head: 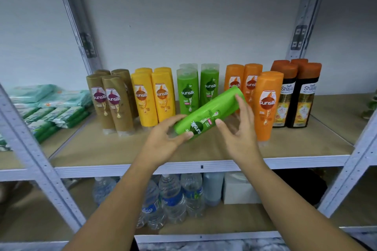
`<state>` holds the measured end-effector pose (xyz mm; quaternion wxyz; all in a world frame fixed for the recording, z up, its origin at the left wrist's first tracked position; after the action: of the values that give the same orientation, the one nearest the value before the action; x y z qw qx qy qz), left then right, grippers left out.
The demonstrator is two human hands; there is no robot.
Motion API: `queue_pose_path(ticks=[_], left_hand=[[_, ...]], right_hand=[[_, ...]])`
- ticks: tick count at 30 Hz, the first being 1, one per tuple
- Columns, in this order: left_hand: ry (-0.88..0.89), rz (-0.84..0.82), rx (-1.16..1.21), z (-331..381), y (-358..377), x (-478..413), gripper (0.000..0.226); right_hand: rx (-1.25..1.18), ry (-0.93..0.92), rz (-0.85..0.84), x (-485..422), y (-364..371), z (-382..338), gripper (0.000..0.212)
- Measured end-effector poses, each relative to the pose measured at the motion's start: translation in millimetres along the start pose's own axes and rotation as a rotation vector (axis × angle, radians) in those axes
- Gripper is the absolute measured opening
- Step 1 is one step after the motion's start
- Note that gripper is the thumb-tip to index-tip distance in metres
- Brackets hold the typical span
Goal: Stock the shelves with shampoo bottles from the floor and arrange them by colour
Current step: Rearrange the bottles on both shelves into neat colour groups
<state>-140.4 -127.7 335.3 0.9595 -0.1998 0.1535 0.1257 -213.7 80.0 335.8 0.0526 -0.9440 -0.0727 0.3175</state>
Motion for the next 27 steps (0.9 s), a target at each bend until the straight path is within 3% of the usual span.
queue_pose_path(ticks=[3,8,12,17,21,27], left_hand=[[0.039,0.118,0.142,10.7,-22.9,1.7,0.047],[0.104,0.228,0.261,31.1,-34.1,-1.5,0.062],[0.139,0.289,0.348,43.6,-23.1,-13.3,0.070],[0.169,0.282,0.406,51.4,4.4,-28.3,0.064],[0.138,0.189,0.362,44.6,24.7,-37.0,0.075],[0.170,-0.017,0.109,26.8,51.6,-40.3,0.049]], right_hand=[[0.312,-0.042,0.010,-2.7,-4.9,-0.5,0.079],[0.618,-0.195,-0.245,0.7,7.3,-3.1,0.067],[0.633,-0.163,-0.260,1.2,3.5,-1.8,0.066],[0.340,0.004,-0.272,4.7,4.9,-0.1,0.063],[0.295,0.092,-0.251,5.3,3.5,7.1,0.058],[0.210,0.189,-0.205,0.6,3.9,20.8,0.056]])
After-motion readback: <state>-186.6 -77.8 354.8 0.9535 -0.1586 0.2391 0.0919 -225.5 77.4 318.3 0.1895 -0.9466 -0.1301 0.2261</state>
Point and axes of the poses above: each hand's wrist, its own x-axis away from the middle knuckle, its own y-axis out of the palm, z = x × y, the point moved 5 cm from there along -x, towards the middle knuckle, and after that the axes turned 3 degrees about -z, right-handed, at the moved point
